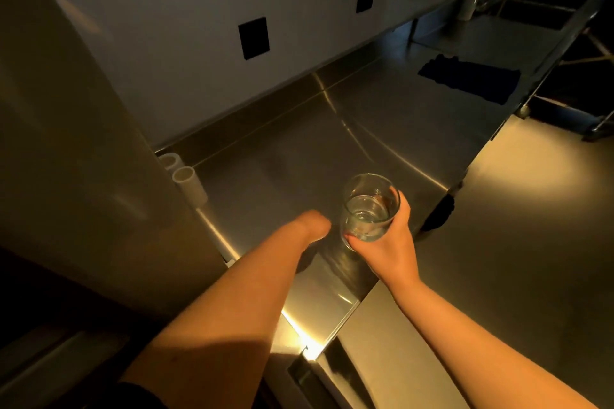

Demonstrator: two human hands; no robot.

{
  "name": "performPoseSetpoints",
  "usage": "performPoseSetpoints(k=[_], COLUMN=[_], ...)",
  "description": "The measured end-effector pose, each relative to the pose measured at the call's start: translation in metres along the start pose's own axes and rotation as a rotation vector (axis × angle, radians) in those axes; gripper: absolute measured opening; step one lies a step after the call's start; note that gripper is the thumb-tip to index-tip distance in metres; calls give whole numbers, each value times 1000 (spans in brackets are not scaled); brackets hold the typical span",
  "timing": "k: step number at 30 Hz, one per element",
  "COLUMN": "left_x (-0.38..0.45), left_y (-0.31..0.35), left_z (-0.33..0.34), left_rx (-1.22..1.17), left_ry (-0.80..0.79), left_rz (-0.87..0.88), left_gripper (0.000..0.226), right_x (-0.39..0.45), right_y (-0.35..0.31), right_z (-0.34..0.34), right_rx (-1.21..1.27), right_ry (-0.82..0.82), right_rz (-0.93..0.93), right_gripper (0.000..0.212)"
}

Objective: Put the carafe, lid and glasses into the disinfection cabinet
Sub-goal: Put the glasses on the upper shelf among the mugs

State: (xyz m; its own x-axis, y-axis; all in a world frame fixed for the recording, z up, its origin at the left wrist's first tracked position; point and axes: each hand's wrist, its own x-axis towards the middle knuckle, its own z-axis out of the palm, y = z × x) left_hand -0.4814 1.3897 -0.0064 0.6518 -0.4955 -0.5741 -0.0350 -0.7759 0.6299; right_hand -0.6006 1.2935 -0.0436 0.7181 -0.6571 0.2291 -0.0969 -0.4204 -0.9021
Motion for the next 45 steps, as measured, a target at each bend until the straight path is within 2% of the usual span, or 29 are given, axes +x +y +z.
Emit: performPoseSetpoints(k=[3, 5, 7, 9, 13, 19, 25, 32, 39, 45], left_x=[-14, -19, -29, -38, -57, -83, -116, -151, -195, -250], left_y=[9, 13, 18, 22, 27, 23, 17, 6, -6, -23], left_z=[-8, -8, -6, -2, -1, -3, -6, -2, 15, 29], left_rx=[-691, -1040, -1286, -1434, -1483, -1521, -1466, -1517, -1640, -1716], left_ry=[-105, -196, -266, -306, -422, -683, -787, -725, -617, -493], left_rz=[-184, -212, -213, -210, -117, 57, 214, 312, 325, 448], left_gripper=[39, 43, 47, 51, 57, 53, 48, 41, 47, 44], right_x=[7, 9, 9, 8, -2, -23, -39, -59, -87, -108], right_y=[-22, -40, -58, -75, -108, -137, -151, -172, -193, -217], right_z=[-16, -25, -33, -40, -44, -43, -47, -60, -83, -94], right_rx=[15, 16, 12, 17, 38, 55, 43, 36, 53, 127], right_ry=[16, 29, 26, 22, 19, 17, -11, -96, -280, -491], right_rz=[-42, -85, -131, -168, -216, -240, -259, -337, -411, -530], right_gripper=[106, 106, 107, 108, 104, 99, 103, 106, 108, 85])
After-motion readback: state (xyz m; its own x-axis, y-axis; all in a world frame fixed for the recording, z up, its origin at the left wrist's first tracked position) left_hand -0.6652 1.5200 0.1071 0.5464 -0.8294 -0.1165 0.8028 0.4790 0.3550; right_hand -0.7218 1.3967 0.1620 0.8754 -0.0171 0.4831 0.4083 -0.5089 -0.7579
